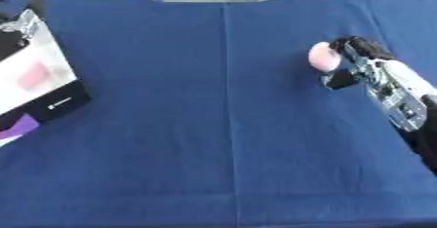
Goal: Pick up the objects with one hand, pass them to the other hand, and then place them into the box on the other side of the table.
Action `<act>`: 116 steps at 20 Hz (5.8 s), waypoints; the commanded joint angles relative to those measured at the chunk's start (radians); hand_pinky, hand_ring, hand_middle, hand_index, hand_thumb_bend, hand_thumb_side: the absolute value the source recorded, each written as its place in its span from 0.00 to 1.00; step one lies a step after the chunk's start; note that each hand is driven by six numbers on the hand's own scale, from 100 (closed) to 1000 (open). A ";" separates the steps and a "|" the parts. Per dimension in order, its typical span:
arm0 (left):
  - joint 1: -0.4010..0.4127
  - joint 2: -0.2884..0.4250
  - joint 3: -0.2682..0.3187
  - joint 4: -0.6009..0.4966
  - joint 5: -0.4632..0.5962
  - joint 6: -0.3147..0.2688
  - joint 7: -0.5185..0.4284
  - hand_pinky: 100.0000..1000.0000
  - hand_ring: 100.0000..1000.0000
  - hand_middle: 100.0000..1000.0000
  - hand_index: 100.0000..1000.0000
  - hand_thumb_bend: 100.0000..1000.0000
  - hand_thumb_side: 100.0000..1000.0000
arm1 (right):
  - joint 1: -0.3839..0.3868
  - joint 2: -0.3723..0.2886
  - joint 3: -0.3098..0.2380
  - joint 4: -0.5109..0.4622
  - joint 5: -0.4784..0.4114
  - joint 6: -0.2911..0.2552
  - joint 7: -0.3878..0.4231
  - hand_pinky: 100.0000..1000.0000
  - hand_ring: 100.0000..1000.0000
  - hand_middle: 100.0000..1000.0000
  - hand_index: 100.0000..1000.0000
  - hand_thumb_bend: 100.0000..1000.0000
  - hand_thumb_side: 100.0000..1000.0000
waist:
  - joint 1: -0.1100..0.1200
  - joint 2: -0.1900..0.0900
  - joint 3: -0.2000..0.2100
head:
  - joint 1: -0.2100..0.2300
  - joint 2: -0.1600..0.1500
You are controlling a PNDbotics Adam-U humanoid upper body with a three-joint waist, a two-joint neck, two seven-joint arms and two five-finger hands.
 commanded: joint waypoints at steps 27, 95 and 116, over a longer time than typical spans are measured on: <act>-0.003 0.016 0.010 -0.012 -0.004 -0.004 -0.002 0.68 0.60 0.63 0.74 0.36 0.50 | -0.018 -0.001 0.015 -0.125 -0.044 -0.001 -0.345 0.70 0.58 0.41 0.47 0.00 0.00 | 0.009 -0.011 0.007 | 0.002 -0.008; -0.512 -0.267 -0.378 -0.141 -0.389 0.013 -0.812 0.72 0.69 0.70 0.77 0.21 0.27 | -0.081 0.272 0.095 -0.215 -0.339 -0.143 -0.462 0.61 0.55 0.41 0.42 0.00 0.15 | 0.069 -0.073 0.042 | 0.019 0.026; -0.511 -0.269 -0.353 -0.057 -0.599 -0.073 -0.924 0.77 0.74 0.73 0.78 0.21 0.03 | -0.053 0.258 0.116 -0.223 -0.334 -0.191 -0.426 0.61 0.55 0.41 0.41 0.00 0.10 | 0.067 -0.070 0.037 | 0.036 0.026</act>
